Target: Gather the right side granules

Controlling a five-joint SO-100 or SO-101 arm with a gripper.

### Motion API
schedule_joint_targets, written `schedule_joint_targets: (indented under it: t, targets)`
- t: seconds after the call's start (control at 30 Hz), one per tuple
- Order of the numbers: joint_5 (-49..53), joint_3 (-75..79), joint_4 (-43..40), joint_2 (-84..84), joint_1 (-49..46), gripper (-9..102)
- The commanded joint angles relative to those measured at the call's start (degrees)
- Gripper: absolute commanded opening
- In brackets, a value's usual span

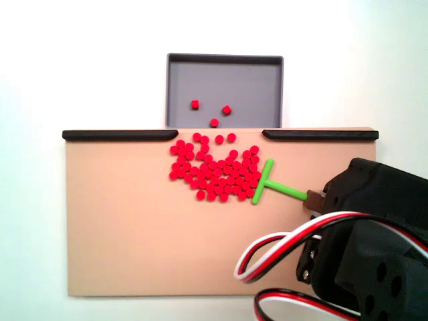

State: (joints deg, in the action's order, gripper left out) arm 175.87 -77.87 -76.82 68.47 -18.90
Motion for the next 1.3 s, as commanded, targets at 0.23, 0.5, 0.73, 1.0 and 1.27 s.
schedule_joint_targets:
  t: [0.23, 0.5, 0.73, 1.0, 1.27]
  targets:
    - [-1.58, 1.67, 0.09, 0.18, 1.05, 0]
    - [-2.37, 1.76, 0.09, 0.18, 1.49, 0]
    - [-2.81, 2.55, 0.09, -0.44, 1.67, 0]
    - [-3.25, 2.90, 0.09, -0.70, 2.02, 0]
    - [-4.13, 3.52, 0.09, -1.23, 2.46, 0]
